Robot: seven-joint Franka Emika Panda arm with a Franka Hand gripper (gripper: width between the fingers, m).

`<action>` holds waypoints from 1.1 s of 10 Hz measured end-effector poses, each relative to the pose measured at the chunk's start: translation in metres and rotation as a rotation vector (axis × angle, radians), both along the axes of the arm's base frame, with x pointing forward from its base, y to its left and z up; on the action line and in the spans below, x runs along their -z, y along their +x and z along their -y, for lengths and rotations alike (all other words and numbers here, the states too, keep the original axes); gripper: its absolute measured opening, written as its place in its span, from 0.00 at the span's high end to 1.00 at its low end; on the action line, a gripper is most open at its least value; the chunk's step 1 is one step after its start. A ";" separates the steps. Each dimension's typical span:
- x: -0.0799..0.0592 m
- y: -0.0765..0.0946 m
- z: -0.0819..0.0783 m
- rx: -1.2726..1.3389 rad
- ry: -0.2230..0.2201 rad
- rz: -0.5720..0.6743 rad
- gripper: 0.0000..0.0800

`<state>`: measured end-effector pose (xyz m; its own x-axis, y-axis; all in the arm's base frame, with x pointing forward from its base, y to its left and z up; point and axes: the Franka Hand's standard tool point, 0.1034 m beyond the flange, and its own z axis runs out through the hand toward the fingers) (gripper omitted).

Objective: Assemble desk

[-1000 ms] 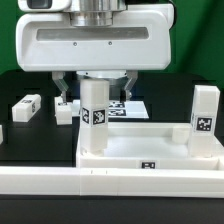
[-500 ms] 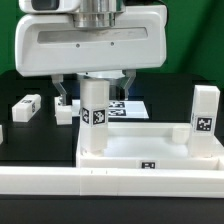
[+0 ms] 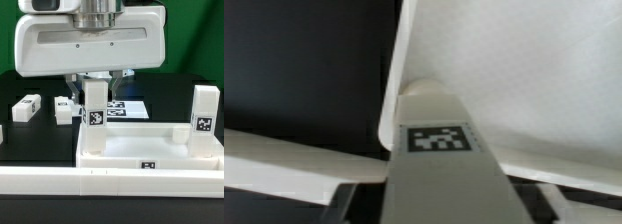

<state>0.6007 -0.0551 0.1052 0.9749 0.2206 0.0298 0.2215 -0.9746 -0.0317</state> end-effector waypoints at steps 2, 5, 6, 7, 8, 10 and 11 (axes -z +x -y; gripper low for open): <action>0.000 0.000 0.000 0.026 0.001 -0.001 0.64; 0.000 -0.001 0.002 0.222 0.018 -0.009 0.64; 0.000 -0.001 0.002 0.273 0.023 -0.009 0.64; 0.001 -0.001 0.002 0.392 0.038 -0.010 0.64; 0.001 0.000 0.002 0.478 0.040 -0.009 0.64; 0.001 0.001 0.001 0.669 0.045 -0.010 0.64; 0.001 0.001 0.000 0.748 0.047 -0.011 0.64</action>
Offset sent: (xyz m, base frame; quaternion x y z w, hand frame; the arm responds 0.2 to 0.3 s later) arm -0.0057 -0.0027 0.0005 0.0296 -0.0100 0.1226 0.9920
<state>0.6021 -0.0553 0.1039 0.8645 -0.5024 0.0121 -0.5002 -0.8626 -0.0756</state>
